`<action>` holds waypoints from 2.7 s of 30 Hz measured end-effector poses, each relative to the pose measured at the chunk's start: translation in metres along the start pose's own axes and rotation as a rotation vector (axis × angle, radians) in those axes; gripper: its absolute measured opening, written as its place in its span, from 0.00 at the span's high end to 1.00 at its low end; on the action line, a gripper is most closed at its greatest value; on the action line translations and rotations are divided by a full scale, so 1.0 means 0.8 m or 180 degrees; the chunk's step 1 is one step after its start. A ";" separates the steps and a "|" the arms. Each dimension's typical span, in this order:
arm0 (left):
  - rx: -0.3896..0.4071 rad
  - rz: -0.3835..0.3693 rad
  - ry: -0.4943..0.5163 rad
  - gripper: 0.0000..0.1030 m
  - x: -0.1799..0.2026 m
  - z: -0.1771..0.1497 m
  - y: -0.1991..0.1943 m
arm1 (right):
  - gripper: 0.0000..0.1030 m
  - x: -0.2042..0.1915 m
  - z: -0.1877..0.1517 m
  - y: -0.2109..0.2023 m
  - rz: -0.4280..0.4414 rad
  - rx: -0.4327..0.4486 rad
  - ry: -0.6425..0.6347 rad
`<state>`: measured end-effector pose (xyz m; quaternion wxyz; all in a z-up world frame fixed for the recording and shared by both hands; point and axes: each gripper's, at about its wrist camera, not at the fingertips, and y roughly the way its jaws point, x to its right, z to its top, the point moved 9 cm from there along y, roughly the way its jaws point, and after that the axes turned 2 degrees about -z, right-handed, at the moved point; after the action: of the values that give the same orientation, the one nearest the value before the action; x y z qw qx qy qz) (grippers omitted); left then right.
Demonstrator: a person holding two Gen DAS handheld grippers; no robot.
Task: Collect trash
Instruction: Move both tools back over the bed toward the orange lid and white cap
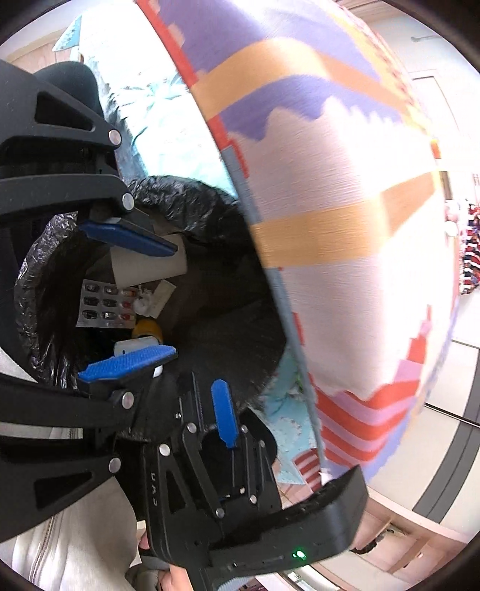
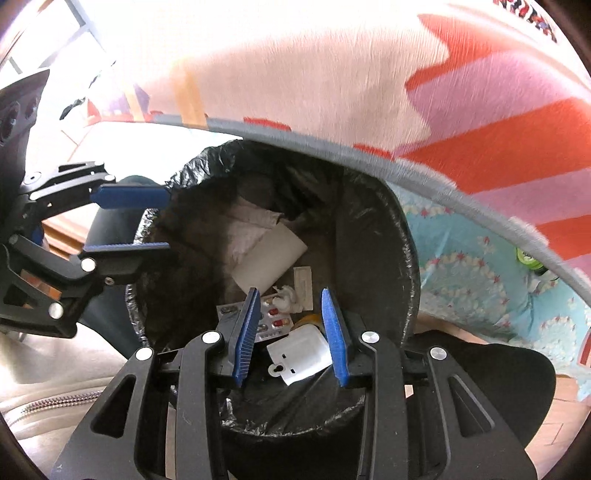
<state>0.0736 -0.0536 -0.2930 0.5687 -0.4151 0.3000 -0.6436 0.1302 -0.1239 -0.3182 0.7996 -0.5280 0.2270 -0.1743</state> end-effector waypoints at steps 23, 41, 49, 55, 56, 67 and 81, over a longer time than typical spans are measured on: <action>0.0868 0.0164 0.0205 0.53 -0.021 0.104 -0.137 | 0.66 -0.023 0.080 -0.120 -0.0064 0.0754 -0.0358; 0.1104 0.0460 0.0263 0.53 -0.084 0.206 -0.143 | 0.66 0.009 0.188 -0.140 -0.0150 0.1123 -0.0310; 0.1117 0.0517 0.0205 0.53 -0.115 0.241 -0.123 | 0.66 0.040 0.232 -0.128 -0.0165 0.1172 -0.0136; 0.1067 0.0634 0.0157 0.53 -0.151 0.270 -0.104 | 0.66 0.071 0.268 -0.115 -0.0225 0.1181 -0.0033; 0.1058 0.0651 0.0127 0.53 -0.160 0.276 -0.100 | 0.66 0.075 0.274 -0.113 -0.0248 0.1184 -0.0028; 0.0962 0.0836 0.0007 0.42 -0.225 0.322 -0.063 | 0.66 0.106 0.322 -0.087 -0.0275 0.1108 0.0046; 0.0763 0.0833 -0.0045 0.42 -0.271 0.372 -0.004 | 0.66 0.142 0.368 -0.053 -0.0272 0.1022 0.0193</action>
<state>0.3343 0.1849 -0.1904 0.6951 -0.3062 0.2687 -0.5923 0.3847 0.0258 -0.1992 0.8583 -0.3971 0.1977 -0.2581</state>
